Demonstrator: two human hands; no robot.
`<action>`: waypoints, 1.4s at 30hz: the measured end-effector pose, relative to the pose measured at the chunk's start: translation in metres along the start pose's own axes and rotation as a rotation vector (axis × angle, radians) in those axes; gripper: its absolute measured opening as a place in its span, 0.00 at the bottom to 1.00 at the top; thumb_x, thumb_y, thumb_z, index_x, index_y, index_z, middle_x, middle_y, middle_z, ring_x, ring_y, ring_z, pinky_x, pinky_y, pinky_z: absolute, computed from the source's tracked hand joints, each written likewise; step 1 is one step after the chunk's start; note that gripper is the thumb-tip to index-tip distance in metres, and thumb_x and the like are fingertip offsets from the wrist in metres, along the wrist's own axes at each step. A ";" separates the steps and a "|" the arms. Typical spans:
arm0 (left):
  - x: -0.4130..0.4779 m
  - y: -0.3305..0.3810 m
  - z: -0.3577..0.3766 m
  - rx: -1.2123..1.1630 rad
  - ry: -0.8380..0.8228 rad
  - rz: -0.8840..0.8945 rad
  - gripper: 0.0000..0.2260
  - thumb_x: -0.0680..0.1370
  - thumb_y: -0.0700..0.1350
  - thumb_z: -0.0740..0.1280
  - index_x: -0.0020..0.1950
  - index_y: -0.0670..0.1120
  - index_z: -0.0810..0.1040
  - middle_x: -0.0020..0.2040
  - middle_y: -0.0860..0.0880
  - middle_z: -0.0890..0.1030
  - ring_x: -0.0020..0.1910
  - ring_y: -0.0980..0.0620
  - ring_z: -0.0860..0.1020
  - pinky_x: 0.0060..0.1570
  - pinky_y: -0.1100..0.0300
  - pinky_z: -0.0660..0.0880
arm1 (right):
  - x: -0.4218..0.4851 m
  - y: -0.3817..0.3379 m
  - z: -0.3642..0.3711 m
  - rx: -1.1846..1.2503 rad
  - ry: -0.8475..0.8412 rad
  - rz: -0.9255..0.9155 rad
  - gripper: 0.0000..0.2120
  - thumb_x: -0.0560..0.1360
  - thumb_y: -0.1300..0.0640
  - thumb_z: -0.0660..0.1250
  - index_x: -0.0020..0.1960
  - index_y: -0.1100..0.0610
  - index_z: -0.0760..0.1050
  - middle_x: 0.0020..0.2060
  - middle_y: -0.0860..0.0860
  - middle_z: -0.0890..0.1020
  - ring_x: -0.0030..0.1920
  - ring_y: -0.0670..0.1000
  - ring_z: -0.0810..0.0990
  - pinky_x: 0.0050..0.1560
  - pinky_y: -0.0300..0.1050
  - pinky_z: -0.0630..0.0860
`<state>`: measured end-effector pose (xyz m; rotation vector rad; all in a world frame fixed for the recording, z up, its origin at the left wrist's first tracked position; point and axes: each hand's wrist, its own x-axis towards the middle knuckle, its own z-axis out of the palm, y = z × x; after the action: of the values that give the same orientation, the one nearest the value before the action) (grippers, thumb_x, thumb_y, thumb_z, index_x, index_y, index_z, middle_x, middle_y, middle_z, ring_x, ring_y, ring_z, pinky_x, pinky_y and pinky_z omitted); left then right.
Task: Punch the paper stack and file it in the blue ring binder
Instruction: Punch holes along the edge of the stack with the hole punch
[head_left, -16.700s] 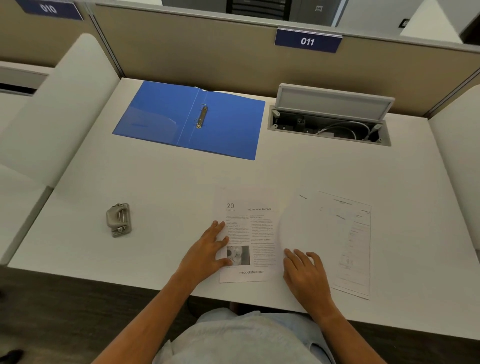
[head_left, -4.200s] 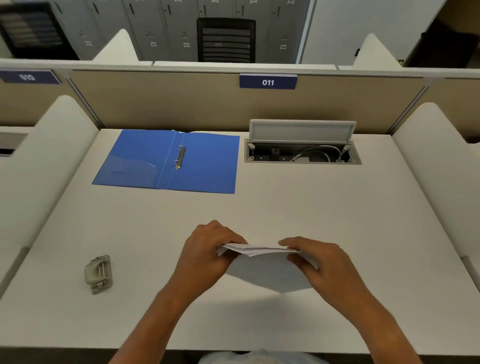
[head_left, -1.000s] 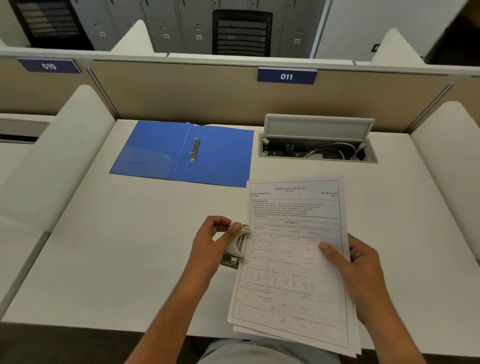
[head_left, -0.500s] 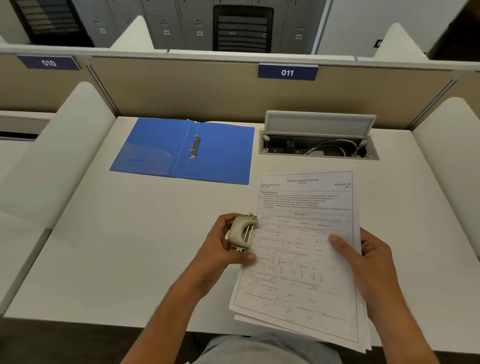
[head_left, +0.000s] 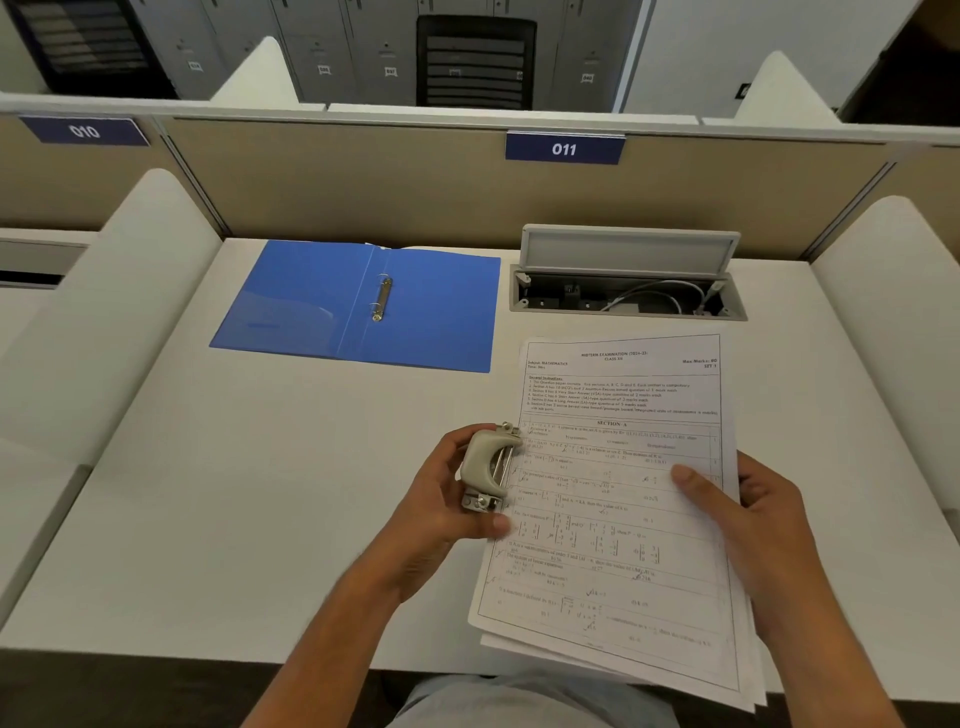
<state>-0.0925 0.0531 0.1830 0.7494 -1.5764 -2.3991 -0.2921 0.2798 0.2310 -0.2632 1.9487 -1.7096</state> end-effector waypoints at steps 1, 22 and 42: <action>0.000 0.000 0.001 -0.006 0.003 0.000 0.36 0.71 0.25 0.77 0.74 0.47 0.71 0.70 0.46 0.79 0.69 0.41 0.80 0.62 0.43 0.82 | 0.000 -0.001 -0.001 -0.001 -0.001 0.001 0.10 0.79 0.62 0.74 0.59 0.53 0.86 0.51 0.50 0.91 0.48 0.53 0.91 0.43 0.48 0.88; -0.003 0.006 0.010 -0.023 0.018 0.026 0.36 0.72 0.25 0.76 0.75 0.48 0.71 0.70 0.48 0.80 0.70 0.42 0.80 0.63 0.38 0.82 | -0.004 -0.020 -0.006 0.046 -0.007 0.030 0.12 0.80 0.63 0.72 0.62 0.55 0.85 0.53 0.51 0.91 0.50 0.55 0.91 0.43 0.49 0.88; -0.002 0.002 0.016 -0.042 -0.014 0.040 0.37 0.73 0.21 0.71 0.76 0.48 0.71 0.73 0.49 0.77 0.72 0.43 0.78 0.61 0.40 0.82 | -0.008 -0.028 -0.011 0.027 0.005 0.028 0.13 0.79 0.64 0.71 0.62 0.56 0.85 0.54 0.52 0.91 0.51 0.56 0.91 0.46 0.51 0.88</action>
<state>-0.0986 0.0664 0.1902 0.6881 -1.5259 -2.4065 -0.2964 0.2885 0.2610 -0.2208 1.9232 -1.7189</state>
